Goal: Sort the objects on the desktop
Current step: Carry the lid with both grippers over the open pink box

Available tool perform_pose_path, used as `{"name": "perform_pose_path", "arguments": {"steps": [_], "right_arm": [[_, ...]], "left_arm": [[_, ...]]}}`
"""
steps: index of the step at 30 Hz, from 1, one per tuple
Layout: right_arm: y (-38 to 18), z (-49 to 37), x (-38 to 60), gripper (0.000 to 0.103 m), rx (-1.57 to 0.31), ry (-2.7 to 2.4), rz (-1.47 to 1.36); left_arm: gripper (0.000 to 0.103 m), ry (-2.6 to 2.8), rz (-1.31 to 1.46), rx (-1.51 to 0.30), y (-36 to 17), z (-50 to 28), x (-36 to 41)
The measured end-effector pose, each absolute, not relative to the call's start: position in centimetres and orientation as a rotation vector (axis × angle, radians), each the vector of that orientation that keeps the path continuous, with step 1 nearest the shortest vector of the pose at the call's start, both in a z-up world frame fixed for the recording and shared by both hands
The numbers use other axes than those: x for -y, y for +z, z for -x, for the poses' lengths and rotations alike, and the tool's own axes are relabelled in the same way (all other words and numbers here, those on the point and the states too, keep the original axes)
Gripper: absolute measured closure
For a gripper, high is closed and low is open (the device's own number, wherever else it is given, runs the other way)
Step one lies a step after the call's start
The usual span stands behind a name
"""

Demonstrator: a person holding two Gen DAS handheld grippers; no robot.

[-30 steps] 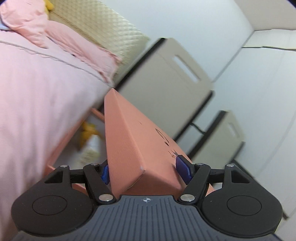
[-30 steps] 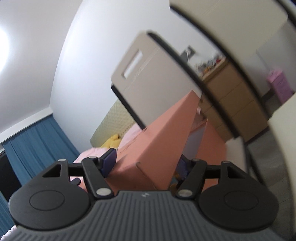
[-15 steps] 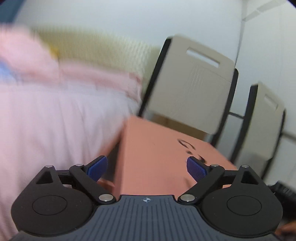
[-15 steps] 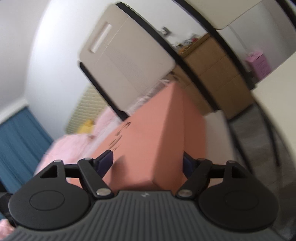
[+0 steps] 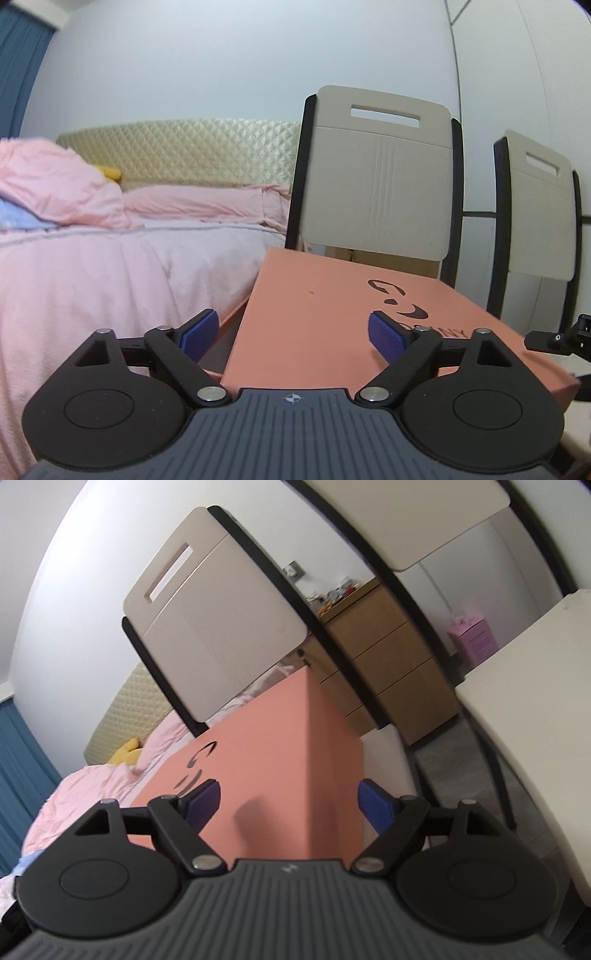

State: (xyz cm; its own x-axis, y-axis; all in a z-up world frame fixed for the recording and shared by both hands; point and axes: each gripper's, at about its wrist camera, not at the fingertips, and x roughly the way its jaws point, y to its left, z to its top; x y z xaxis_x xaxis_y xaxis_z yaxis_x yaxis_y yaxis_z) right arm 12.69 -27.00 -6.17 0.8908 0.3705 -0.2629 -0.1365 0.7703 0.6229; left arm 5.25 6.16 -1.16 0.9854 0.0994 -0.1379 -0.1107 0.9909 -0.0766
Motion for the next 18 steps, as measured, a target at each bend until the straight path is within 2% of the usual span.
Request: {"name": "perform_pose_path", "arguments": {"steps": [1, 2, 7, 18], "right_arm": [[-6.2, -12.5, 26.8, 0.041, -0.384, 0.279, -0.632], [-6.2, -12.3, 26.6, 0.042, -0.380, 0.276, -0.629], [-6.1, -10.8, 25.9, 0.053, -0.337, 0.231, -0.608], [-6.6, -9.4, 23.7, 0.054, -0.280, 0.231, -0.660]], "left_arm": [[0.022, 0.107, 0.085, -0.139, -1.2, -5.3, -6.2], [0.027, 0.108, 0.085, -0.144, -1.3, -5.4, -6.2], [0.027, 0.131, 0.102, -0.150, -1.5, -5.7, -6.6], [0.027, 0.252, 0.128, -0.154, -0.9, -7.6, -8.6]]}}
